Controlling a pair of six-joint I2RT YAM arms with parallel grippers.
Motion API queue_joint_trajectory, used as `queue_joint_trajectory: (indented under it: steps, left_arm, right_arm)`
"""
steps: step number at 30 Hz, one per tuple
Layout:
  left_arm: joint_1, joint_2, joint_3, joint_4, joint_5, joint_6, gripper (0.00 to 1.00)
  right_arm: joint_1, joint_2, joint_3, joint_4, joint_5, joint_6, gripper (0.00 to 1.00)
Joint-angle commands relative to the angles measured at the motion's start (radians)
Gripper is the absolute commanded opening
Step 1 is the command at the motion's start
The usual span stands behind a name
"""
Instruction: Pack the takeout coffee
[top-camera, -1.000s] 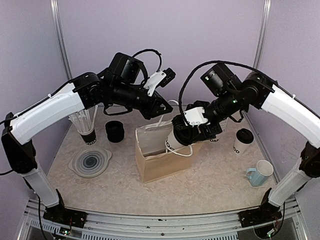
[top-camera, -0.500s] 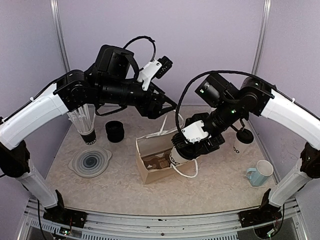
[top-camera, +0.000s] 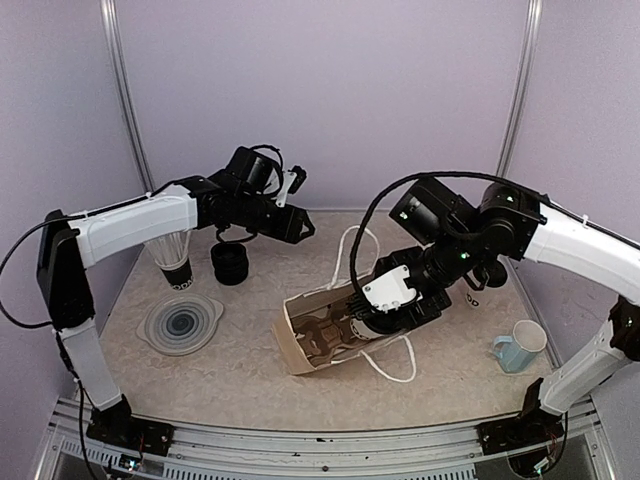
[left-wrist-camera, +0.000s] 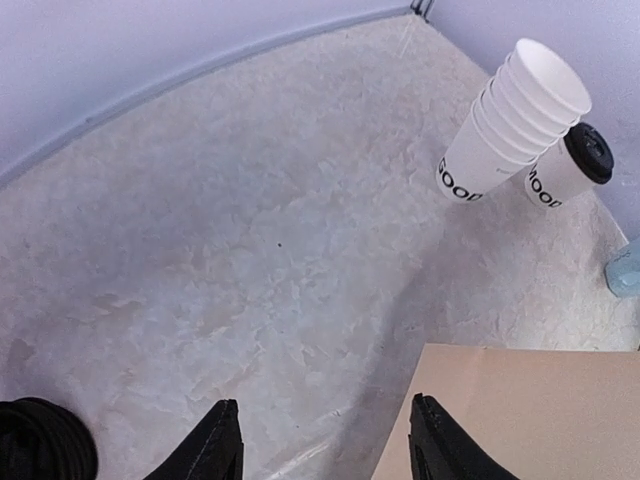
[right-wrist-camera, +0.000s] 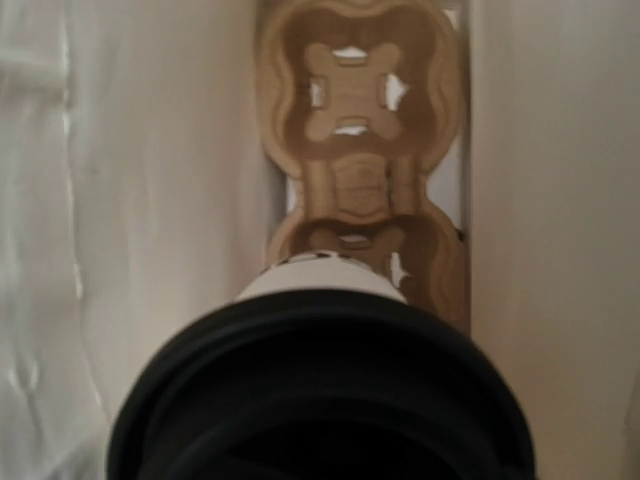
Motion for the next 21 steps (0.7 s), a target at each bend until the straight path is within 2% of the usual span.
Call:
queue_joint_trajectory:
  steps: [1, 6, 10, 14, 21]
  left_arm:
    - [-0.007, 0.119, 0.053, 0.024, 0.080, -0.047, 0.56]
    - [-0.010, 0.207, 0.065, 0.021, 0.106, -0.059, 0.56]
    - [-0.025, 0.247, 0.058, 0.023, 0.136, -0.052, 0.57]
    - [-0.038, 0.291, 0.056, 0.025, 0.180, -0.047, 0.56]
    - [-0.053, 0.338, 0.048, 0.036, 0.237, -0.042, 0.54]
  right_arm:
    - [0.023, -0.049, -0.070, 0.105, 0.063, 0.021, 0.46]
    - [0.043, -0.078, -0.125, 0.170, 0.106, 0.034, 0.44]
    - [0.056, -0.110, -0.155, 0.190, 0.101, 0.046, 0.47]
    - [0.076, -0.139, -0.250, 0.231, 0.131, 0.071, 0.46]
    - [0.099, -0.177, -0.363, 0.374, 0.217, 0.016, 0.44]
